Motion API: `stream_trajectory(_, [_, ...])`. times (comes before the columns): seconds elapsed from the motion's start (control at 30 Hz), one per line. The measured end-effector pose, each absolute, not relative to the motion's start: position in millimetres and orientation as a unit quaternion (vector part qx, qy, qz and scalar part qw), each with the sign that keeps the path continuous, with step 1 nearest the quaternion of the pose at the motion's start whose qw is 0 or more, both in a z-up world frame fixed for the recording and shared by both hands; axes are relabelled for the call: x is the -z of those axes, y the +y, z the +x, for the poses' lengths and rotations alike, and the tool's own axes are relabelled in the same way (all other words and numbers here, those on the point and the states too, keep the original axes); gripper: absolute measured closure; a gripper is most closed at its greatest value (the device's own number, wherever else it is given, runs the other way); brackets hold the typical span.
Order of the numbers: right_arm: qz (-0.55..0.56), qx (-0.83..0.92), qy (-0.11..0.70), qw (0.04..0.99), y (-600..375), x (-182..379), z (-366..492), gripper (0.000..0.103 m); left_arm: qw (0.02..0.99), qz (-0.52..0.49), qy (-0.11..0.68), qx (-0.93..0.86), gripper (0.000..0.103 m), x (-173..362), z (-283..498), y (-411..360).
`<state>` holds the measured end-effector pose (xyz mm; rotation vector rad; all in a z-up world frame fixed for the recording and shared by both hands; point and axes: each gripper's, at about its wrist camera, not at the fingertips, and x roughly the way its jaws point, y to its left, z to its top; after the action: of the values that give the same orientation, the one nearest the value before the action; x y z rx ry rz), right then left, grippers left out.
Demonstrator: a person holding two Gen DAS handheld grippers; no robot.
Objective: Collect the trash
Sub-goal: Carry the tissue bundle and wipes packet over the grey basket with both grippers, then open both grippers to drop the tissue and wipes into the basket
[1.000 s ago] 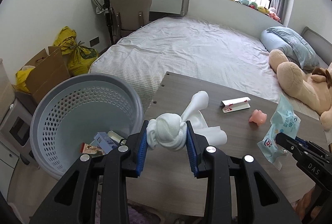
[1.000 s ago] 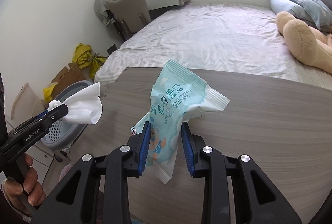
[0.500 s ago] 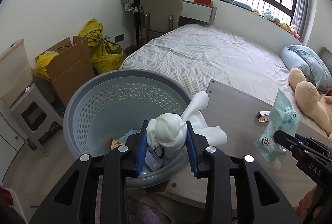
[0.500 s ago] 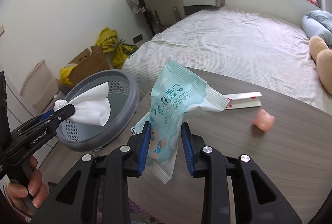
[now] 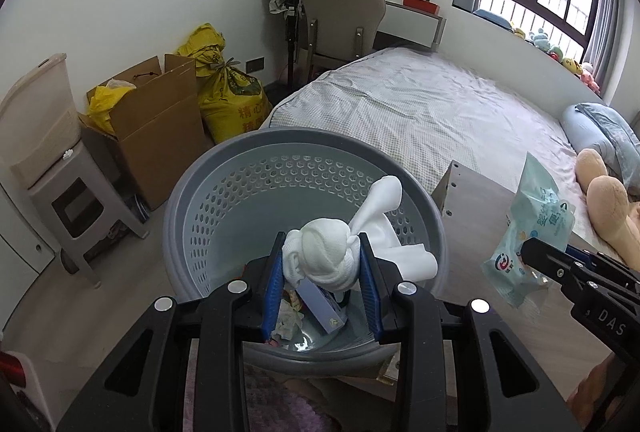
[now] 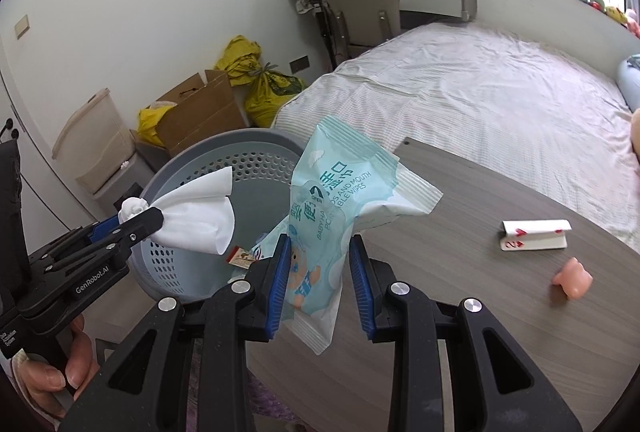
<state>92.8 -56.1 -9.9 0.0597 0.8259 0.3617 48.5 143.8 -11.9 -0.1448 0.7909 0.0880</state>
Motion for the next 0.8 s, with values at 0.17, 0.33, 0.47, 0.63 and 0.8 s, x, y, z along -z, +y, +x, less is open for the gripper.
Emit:
stream_trajectory(0.17, [0.021,-0.188,0.400,0.897,-39.8,9.8,98.6,0.073,0.918,-0.074,0.386,-0.053,0.070,13.6,52.0,157.6])
stream_trajectory(0.33, [0.015,-0.199,0.400,0.894,-26.8,8.3,102.8,0.073,0.917,-0.077,0.387,-0.060,0.070,14.0,55.3,168.0])
stream_trajectory(0.47, [0.012,-0.205,0.399,0.894,-19.5,7.6,104.7,0.073,0.916,-0.079,0.387,-0.063,0.070,14.2,57.3,172.5])
stream_trajectory(0.63, [0.006,-0.210,0.400,0.892,-11.5,7.7,108.2,0.073,0.915,-0.081,0.391,-0.064,0.070,15.4,59.5,176.2])
stream_trajectory(0.8, [-0.001,-0.215,0.405,0.889,-2.3,11.1,113.4,0.073,0.912,-0.088,0.396,-0.064,0.070,17.7,63.9,181.1])
